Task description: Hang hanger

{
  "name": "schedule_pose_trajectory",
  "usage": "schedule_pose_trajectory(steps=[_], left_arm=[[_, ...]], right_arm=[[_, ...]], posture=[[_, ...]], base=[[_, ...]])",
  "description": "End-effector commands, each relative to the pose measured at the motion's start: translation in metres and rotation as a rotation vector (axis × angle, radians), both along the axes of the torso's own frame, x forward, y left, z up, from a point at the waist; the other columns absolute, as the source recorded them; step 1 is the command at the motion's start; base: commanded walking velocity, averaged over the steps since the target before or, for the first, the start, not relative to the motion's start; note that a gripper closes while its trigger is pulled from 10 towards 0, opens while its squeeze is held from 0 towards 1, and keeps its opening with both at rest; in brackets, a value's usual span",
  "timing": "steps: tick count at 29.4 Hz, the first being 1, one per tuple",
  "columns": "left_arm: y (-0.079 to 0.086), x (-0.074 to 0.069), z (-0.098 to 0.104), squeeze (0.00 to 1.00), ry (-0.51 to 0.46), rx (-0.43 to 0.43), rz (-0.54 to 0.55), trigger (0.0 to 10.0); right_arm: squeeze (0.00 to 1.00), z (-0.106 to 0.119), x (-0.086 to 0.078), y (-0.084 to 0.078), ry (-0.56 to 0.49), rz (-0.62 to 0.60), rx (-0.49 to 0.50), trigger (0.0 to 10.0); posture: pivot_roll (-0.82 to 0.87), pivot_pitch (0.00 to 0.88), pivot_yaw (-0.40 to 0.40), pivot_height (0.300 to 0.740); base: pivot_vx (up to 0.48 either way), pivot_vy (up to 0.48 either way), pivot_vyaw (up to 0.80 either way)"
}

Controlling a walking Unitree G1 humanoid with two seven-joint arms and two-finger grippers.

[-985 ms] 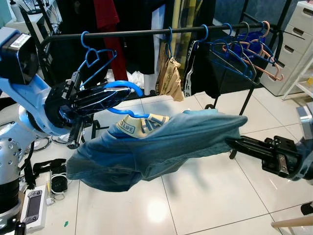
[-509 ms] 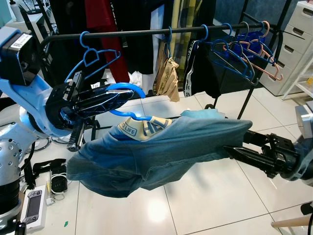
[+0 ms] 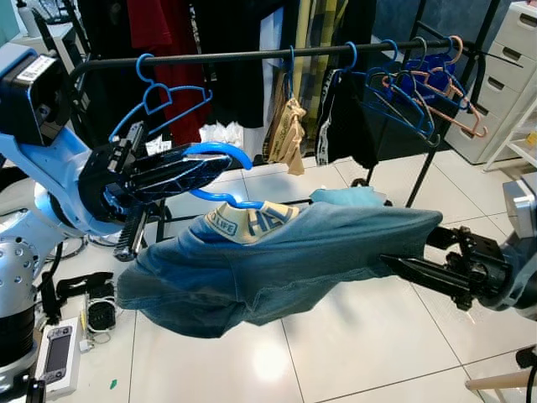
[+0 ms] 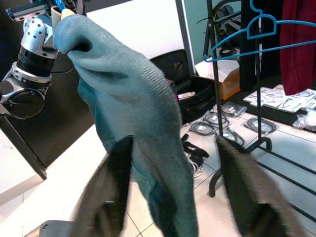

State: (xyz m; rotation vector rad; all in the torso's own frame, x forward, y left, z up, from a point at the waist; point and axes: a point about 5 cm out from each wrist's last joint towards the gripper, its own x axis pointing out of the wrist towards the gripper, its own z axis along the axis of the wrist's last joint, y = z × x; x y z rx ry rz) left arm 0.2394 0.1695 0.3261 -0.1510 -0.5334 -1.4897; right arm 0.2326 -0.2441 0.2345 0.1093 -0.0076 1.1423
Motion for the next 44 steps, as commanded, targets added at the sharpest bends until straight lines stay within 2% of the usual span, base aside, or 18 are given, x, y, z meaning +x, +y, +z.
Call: schedule_pose_trajectory(steps=[1,12,16,17,19,20,22,23,25,26,28,30,34,39,41,42,44], left_arm=[[-0.006,-0.004,0.002,0.0,-0.015,0.001,-0.037,10.0],[-0.007,-0.003,0.001,0.0,-0.01,-0.004,-0.039,10.0],[-0.002,0.007,-0.008,0.0,0.018,0.035,0.045,10.0],[0.007,0.018,-0.018,0.0,0.042,0.086,0.146,10.0],[0.014,0.025,-0.025,0.0,0.059,0.117,0.213,10.0],[0.014,0.025,-0.025,0.0,0.059,0.117,0.213,10.0],[0.032,0.038,-0.036,0.0,0.087,0.169,0.354,10.0],[0.032,0.038,-0.036,0.0,0.087,0.169,0.354,10.0],[0.05,0.045,-0.05,0.0,0.127,0.246,0.458,10.0],[0.05,0.045,-0.05,0.0,0.127,0.246,0.458,10.0],[0.063,0.046,-0.059,0.0,0.151,0.304,0.517,10.0],[0.07,0.046,-0.064,0.0,0.161,0.335,0.546,10.0],[0.075,0.047,-0.069,0.0,0.167,0.364,0.583,10.0],[0.074,0.053,-0.069,0.0,0.156,0.339,0.635,10.0],[0.07,0.063,-0.062,0.0,0.134,0.247,0.691,10.0],[0.07,0.063,-0.062,0.0,0.134,0.247,0.691,10.0],[0.063,0.067,-0.052,0.0,0.121,0.124,0.692,10.0]], right_arm=[[0.0,0.001,-0.001,0.006,-0.008,0.027,0.0,0.0],[0.0,0.001,-0.001,0.009,-0.01,0.042,0.008,0.0],[0.0,0.004,0.003,0.006,-0.038,-0.002,0.009,0.0],[0.0,0.006,0.006,0.001,-0.056,-0.047,0.005,0.0],[0.0,0.007,0.007,-0.002,-0.065,-0.077,0.0,0.0],[0.0,0.007,0.007,-0.002,-0.065,-0.077,0.0,0.0],[0.0,0.008,0.012,-0.011,-0.074,-0.151,-0.02,0.0],[0.0,0.008,0.012,-0.011,-0.074,-0.151,-0.02,0.0],[0.0,0.009,0.018,-0.024,-0.088,-0.253,-0.042,0.0],[0.0,0.009,0.018,-0.024,-0.088,-0.253,-0.042,0.0],[0.0,0.013,0.023,-0.035,-0.107,-0.338,-0.049,0.0],[0.0,0.015,0.026,-0.041,-0.118,-0.388,-0.047,0.0],[0.0,0.016,0.028,-0.047,-0.127,-0.425,-0.04,0.0],[0.0,0.011,0.029,-0.043,-0.112,-0.413,-0.047,0.0],[0.0,0.0,0.03,-0.032,-0.08,-0.375,-0.066,0.0],[0.0,0.0,0.03,-0.032,-0.08,-0.375,-0.066,0.0],[0.0,-0.009,0.031,-0.02,-0.051,-0.345,-0.074,0.0]], posture=[[-0.07,0.09,0.056,0.74],[-0.07,0.09,0.054,0.74],[-0.07,0.092,0.056,0.74],[-0.08,0.093,0.056,0.74],[-0.08,0.093,0.057,0.74],[-0.08,0.093,0.057,0.74],[-0.08,0.094,0.058,0.74],[-0.08,0.094,0.058,0.74],[-0.08,0.096,0.058,0.74],[-0.08,0.096,0.058,0.74],[-0.08,0.097,0.057,0.74],[-0.08,0.097,0.057,0.74],[-0.08,0.1,0.054,0.74],[-0.07,0.099,0.054,0.74],[-0.07,0.098,0.054,0.74],[-0.07,0.098,0.054,0.74],[-0.07,0.097,0.056,0.74]], base=[[0.0,0.0,0.0],[0.0,0.0,0.0],[0.0,0.0,0.0],[0.0,0.0,0.0],[0.0,0.0,0.0],[0.0,0.0,0.0],[0.0,0.0,0.0],[0.0,0.0,0.0],[0.0,0.0,0.0],[0.0,0.0,0.0],[0.0,0.0,0.0],[0.0,0.0,0.0],[0.0,0.0,0.0],[0.0,0.0,0.0],[0.0,0.0,0.0],[0.0,0.0,0.0],[0.0,0.0,0.0]])
